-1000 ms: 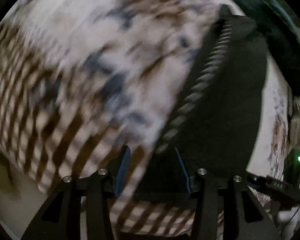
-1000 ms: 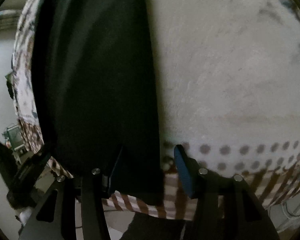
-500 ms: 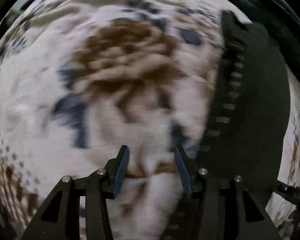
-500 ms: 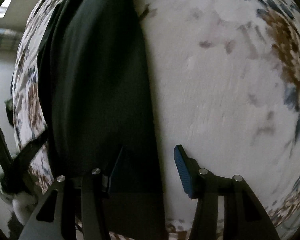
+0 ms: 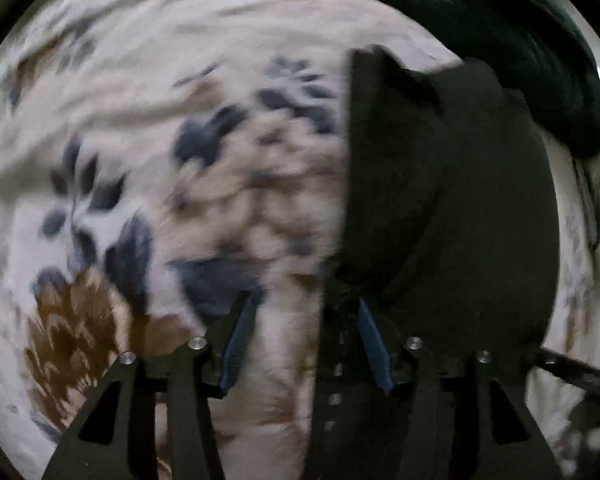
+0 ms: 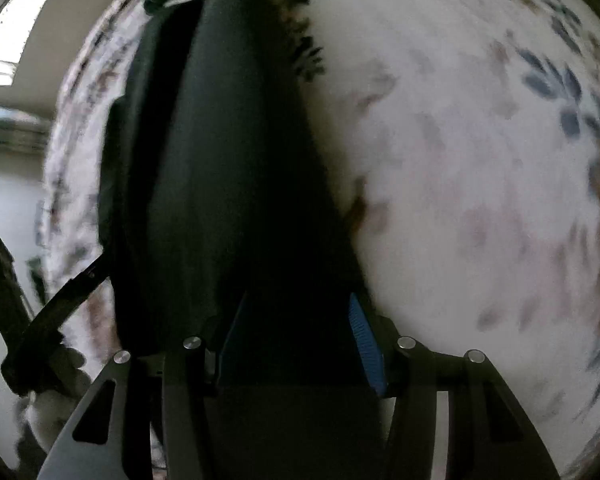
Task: Fold small clothes
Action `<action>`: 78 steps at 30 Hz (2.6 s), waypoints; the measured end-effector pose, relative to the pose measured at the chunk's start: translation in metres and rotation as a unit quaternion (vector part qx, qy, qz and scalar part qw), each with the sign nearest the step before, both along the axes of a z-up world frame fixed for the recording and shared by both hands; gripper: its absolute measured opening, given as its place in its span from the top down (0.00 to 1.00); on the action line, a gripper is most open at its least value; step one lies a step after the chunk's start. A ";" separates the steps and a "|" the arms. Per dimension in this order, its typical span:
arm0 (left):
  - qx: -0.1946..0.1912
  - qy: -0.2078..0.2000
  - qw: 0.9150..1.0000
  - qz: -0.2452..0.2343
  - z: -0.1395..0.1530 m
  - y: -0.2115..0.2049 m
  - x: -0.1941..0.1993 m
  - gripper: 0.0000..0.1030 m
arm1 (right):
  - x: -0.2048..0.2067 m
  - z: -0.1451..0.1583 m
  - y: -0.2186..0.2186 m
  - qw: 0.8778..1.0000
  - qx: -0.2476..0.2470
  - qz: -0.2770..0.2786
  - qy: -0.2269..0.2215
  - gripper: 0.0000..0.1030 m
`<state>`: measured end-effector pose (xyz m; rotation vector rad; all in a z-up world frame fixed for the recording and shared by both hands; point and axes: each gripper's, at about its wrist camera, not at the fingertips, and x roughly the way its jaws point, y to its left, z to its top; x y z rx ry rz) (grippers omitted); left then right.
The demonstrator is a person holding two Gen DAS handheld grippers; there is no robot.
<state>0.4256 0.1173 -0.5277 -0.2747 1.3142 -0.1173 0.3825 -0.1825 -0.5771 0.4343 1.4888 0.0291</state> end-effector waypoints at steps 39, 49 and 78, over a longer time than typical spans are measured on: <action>-0.124 -0.070 0.990 -0.016 0.018 -0.017 0.169 0.35 | 0.177 0.040 -0.090 0.990 0.042 -0.095 -0.090 0.41; -0.048 -0.055 0.993 -0.093 -0.008 -0.059 0.134 0.90 | 0.123 0.038 -0.056 0.996 0.061 -0.048 -0.044 0.41; -0.109 0.008 0.994 -0.031 0.042 -0.017 -0.062 0.36 | -0.116 0.015 -0.059 0.991 0.083 -0.098 0.030 0.41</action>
